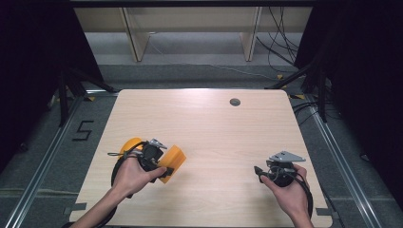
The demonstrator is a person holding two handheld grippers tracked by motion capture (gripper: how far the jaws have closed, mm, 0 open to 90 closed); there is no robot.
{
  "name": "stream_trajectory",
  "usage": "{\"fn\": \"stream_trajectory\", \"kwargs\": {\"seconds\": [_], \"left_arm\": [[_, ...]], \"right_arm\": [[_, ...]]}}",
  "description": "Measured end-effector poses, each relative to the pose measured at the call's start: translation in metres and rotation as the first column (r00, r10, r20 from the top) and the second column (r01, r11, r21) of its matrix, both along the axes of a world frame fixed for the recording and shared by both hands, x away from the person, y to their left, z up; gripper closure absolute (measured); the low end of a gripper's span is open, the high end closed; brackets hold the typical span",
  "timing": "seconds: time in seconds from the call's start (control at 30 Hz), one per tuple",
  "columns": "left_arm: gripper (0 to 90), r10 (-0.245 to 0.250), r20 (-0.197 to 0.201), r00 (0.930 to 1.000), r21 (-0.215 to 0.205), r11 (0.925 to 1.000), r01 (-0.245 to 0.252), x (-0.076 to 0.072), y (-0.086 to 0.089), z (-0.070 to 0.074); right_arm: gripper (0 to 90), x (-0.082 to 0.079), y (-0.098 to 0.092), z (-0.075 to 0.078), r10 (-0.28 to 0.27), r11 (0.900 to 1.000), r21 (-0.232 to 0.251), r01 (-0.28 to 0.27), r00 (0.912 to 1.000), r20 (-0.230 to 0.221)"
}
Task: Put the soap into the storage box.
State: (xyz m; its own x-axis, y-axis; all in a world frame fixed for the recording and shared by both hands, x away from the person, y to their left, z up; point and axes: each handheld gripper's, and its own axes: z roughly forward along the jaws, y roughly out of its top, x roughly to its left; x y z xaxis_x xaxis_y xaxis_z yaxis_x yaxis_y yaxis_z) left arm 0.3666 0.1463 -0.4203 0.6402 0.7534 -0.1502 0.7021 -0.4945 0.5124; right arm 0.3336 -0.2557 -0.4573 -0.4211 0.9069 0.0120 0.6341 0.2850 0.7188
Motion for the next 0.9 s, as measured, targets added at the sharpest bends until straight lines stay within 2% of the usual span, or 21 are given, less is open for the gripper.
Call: {"fn": "stream_trajectory", "kwargs": {"seconds": [0.07, 0.1, 0.13, 0.27, 0.5, 0.63, 0.7, 0.73, 0.77, 0.83, 0.9], "left_arm": [[60.6, 0.021, 0.003, 0.9998, 0.007, 0.9997, -0.021, 0.001, 0.001, 0.000], [60.6, 0.022, -0.003, 0.9998, 0.020, 0.9996, -0.022, 0.001, 0.002, 0.000], [60.6, 0.041, 0.002, 0.9991, 0.034, 0.9986, -0.041, 0.002, 0.003, 0.000], [60.6, 0.064, 0.002, 0.9979, 0.042, 0.9970, -0.064, 0.003, 0.005, 0.001], [60.6, 0.099, -0.005, 0.9951, 0.035, 0.9945, -0.098, 0.005, 0.010, 0.005], [60.6, 0.120, 0.015, 0.9927, 0.025, 0.9924, -0.120, 0.008, 0.014, 0.007], [60.6, 0.112, 0.008, 0.9937, 0.030, 0.9932, -0.112, 0.009, 0.016, 0.008], [60.5, 0.125, 0.007, 0.9922, 0.028, 0.9918, -0.125, 0.009, 0.016, 0.009], [60.6, 0.131, 0.013, 0.9913, 0.025, 0.9910, -0.132, 0.010, 0.017, 0.009], [60.6, 0.132, 0.007, 0.9912, 0.032, 0.9907, -0.132, 0.010, 0.018, 0.010], [60.6, 0.146, 0.009, 0.9893, 0.018, 0.9891, -0.146, 0.011, 0.020, 0.010]], "right_arm": [[46.4, 0.000, 0.000, 0.000, -0.002, 1.000, 0.000, 0.002, 1.0000, 0.001], [46.4, 0.002, -0.001, -0.001, 0.021, 1.000, -0.003, -0.021, 0.9996, 0.019], [46.3, 0.002, -0.001, -0.001, 0.020, 1.000, -0.002, -0.020, 0.9997, 0.016], [46.3, 0.001, 0.000, -0.001, 0.008, 1.000, -0.002, -0.008, 1.0000, 0.005], [46.3, 0.001, 0.000, -0.001, 0.010, 1.000, -0.003, -0.010, 0.9999, 0.004], [46.3, 0.001, 0.000, -0.001, 0.011, 1.000, -0.004, -0.011, 0.9999, 0.004], [46.2, 0.001, 0.000, -0.001, 0.014, 1.000, -0.001, -0.014, 0.9999, 0.003], [46.2, 0.001, 0.000, -0.001, 0.012, 1.000, -0.005, -0.012, 0.9999, 0.001], [46.2, 0.000, 0.002, -0.001, -0.001, 1.000, 0.017, 0.001, 0.9999, -0.016], [46.2, 0.000, 0.002, -0.001, -0.002, 1.000, 0.017, 0.003, 0.9999, -0.016], [46.2, 0.001, 0.000, -0.001, 0.013, 1.000, 0.000, -0.013, 0.9999, -0.002]]}}
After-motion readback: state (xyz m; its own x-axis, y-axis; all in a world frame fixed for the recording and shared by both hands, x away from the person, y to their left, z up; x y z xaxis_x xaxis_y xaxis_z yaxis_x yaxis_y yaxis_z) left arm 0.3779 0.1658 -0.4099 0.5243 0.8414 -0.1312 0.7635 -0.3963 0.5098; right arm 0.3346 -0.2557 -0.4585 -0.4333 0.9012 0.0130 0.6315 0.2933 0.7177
